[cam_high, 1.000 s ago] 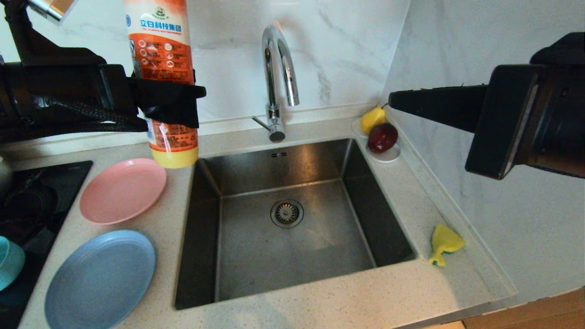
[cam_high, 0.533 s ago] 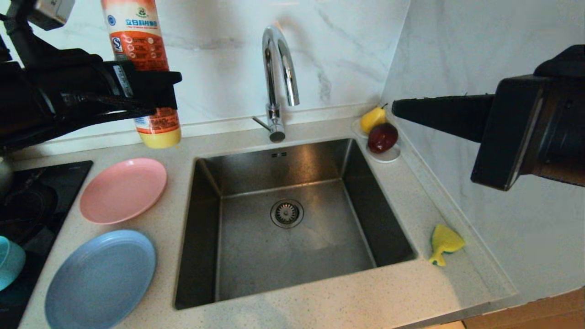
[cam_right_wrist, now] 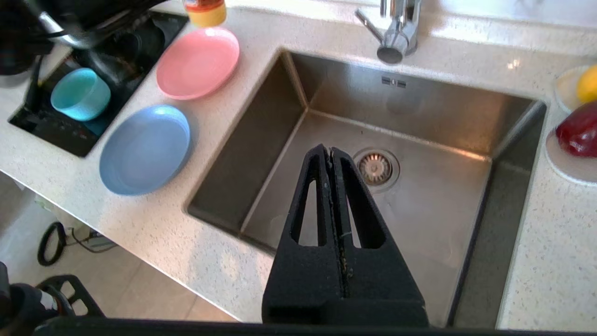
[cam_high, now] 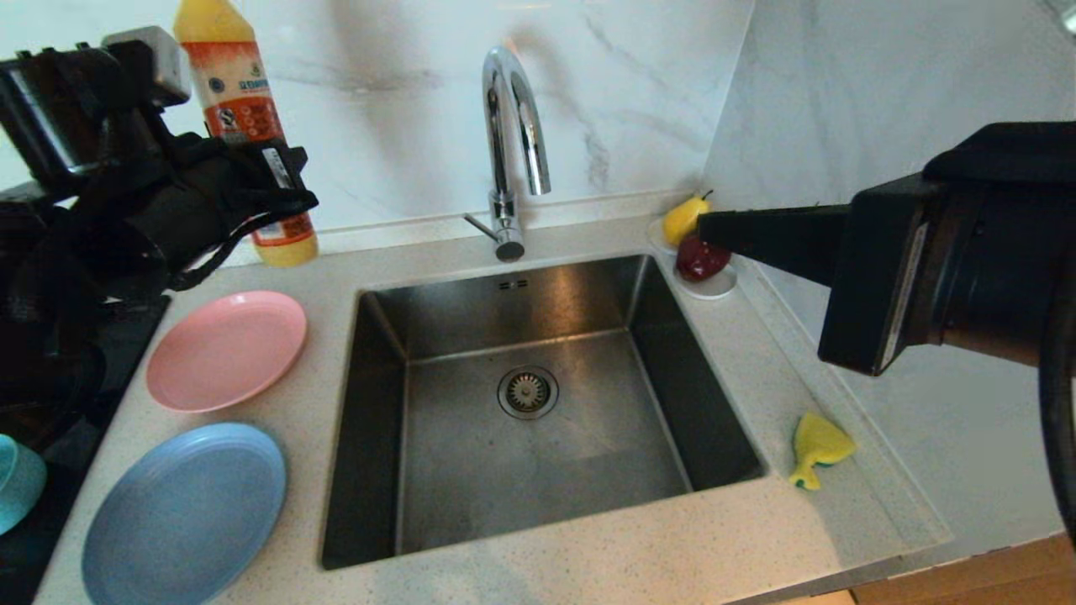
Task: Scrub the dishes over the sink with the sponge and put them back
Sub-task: Place the dish soap on the table
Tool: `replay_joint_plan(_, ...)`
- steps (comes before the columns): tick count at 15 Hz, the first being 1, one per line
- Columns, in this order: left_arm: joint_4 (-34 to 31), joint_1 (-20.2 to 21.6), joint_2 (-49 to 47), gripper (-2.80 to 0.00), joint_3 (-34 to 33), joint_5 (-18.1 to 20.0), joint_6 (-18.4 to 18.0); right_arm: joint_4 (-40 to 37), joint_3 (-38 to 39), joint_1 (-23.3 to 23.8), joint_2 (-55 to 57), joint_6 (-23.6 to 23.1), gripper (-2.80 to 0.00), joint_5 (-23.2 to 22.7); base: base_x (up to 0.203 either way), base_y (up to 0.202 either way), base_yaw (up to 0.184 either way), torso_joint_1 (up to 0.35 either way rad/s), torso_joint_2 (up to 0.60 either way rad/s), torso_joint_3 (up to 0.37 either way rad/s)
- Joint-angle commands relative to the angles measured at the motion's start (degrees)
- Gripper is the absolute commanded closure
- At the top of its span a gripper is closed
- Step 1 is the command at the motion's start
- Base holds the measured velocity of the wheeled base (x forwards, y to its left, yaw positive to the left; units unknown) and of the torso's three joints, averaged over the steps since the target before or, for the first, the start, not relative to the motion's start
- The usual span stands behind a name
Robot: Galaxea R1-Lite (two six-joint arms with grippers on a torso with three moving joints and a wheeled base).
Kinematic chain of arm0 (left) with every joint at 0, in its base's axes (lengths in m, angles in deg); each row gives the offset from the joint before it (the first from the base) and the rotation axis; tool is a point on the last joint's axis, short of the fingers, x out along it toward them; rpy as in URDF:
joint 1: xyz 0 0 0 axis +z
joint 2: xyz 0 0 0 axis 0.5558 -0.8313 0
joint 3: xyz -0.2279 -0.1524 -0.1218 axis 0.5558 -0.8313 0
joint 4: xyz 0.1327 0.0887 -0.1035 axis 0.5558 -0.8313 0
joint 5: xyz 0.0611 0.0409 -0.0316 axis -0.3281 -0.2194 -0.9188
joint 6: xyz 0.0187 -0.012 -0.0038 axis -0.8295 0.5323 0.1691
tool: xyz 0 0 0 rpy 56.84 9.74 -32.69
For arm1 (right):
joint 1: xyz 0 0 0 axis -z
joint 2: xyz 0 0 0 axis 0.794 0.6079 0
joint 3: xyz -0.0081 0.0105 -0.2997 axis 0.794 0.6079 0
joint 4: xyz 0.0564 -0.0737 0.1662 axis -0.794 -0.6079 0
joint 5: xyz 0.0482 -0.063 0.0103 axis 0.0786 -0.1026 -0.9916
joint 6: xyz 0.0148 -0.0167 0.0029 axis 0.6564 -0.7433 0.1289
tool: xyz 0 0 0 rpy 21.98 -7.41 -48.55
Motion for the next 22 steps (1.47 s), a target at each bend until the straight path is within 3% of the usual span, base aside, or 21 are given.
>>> replay_joint_plan(1, 4.6, 0.0, -6.5, 0.0, -0.3, -4.1, 0.0, 0.0, 0.8, 0.1, 0.5, 0.8, 0.0, 0.1, 0.0, 0.0, 0.0, 0.0, 0.0, 0.0)
replay_joint_plan(7, 15.3, 0.0, -18.5, 0.0, 0.2, -13.6, -0.6, 0.1, 0.2, 0.1, 1.6, 1.3, 0.0, 0.0, 0.0, 0.0, 0.0, 0.0, 0.0, 0.0)
replay_joint_plan(11, 22.8, 1.0, -25.3, 0.0, 2.4, -16.0, -1.4, 0.1, -0.5, 0.2, 2.4, 1.4, 0.0, 0.0, 0.0, 0.0, 0.0, 0.0, 0.0, 0.0)
replay_joint_plan(17, 24.6, 4.2, -32.7, 0.0, 12.7, -18.1, -2.3, 0.0, -1.3, 0.2, 2.5, 2.5, 0.0, 0.1, 0.0, 0.0, 0.0, 0.0, 0.0, 0.0)
replay_joint_plan(22, 27.0, 4.7, -38.2, 0.0, 16.8, -18.6, -3.2, 0.0, -1.8, 0.5, 2.7, 2.5, 0.0, 0.0, 0.0, 0.0, 0.0, 0.0, 0.0, 0.0)
